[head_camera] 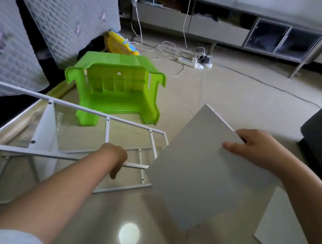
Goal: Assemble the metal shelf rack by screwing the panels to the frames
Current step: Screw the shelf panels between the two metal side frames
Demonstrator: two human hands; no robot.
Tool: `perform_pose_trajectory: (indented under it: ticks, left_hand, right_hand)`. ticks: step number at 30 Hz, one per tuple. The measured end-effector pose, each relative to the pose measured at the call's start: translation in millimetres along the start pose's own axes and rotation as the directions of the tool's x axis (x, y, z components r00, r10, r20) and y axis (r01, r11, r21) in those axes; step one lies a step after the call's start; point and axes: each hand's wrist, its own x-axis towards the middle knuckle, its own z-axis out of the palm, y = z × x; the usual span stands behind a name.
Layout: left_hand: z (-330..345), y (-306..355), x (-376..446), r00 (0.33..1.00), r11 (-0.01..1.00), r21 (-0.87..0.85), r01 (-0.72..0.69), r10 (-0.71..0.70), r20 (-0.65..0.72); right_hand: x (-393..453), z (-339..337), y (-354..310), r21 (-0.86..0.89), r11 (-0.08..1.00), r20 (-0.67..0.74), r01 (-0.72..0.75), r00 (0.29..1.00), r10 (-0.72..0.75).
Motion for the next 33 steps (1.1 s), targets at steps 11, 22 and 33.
perform_pose_trajectory:
  ticks: [11, 22, 33]
  left_hand:
    - [10.0, -34.1, -8.4, 0.991, 0.992, -0.102, -0.080, 0.068, -0.118]
    - [-0.5, -53.2, -31.1, 0.959, 0.918, -0.366, -0.150, 0.046, -0.279]
    - [12.7, -86.3, -41.2, 0.917, 0.844, -0.511, -0.164, -0.060, -0.393]
  right_hand:
    - [-10.6, 60.4, -42.2, -0.310, 0.906, 0.307, 0.290, 0.932, -0.193]
    - [-5.3, 126.3, -72.8, -0.162, 0.956, 0.382, 0.245, 0.909, -0.168]
    - [3.0, 161.6, -102.5, -0.055, 0.976, 0.329, 0.210, 0.927, -0.181]
